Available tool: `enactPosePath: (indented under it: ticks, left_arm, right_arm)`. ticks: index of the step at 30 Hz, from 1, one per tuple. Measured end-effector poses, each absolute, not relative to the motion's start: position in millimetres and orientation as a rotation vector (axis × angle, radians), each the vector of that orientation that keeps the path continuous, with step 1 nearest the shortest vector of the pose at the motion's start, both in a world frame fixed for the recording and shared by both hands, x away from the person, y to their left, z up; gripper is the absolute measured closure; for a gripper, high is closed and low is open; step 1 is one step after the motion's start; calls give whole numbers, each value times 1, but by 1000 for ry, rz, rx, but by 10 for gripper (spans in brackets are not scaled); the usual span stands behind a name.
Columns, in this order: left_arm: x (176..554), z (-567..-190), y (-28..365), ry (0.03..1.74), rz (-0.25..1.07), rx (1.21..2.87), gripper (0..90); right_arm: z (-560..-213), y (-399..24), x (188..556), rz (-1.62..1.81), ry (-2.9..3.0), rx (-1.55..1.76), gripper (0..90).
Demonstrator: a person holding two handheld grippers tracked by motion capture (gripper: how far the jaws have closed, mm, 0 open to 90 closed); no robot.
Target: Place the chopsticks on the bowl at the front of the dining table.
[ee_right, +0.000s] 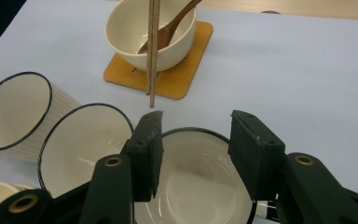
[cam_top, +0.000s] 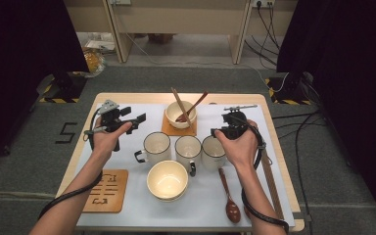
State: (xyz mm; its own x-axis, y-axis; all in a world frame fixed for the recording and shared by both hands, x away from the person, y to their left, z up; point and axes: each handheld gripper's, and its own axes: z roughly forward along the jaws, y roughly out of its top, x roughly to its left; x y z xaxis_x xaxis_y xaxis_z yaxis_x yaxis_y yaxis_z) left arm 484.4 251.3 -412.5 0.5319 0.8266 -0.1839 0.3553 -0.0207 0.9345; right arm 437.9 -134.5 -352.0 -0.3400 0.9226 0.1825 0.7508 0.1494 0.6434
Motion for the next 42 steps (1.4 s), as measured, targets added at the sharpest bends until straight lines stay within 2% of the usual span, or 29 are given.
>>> enactPosePath:
  ticks: [42]
  left_arm:
    - [526, -402, 212, 992, 485, 1693, 207]
  right_arm:
    - [-356, -168, 388, 1085, 2084, 1569, 519]
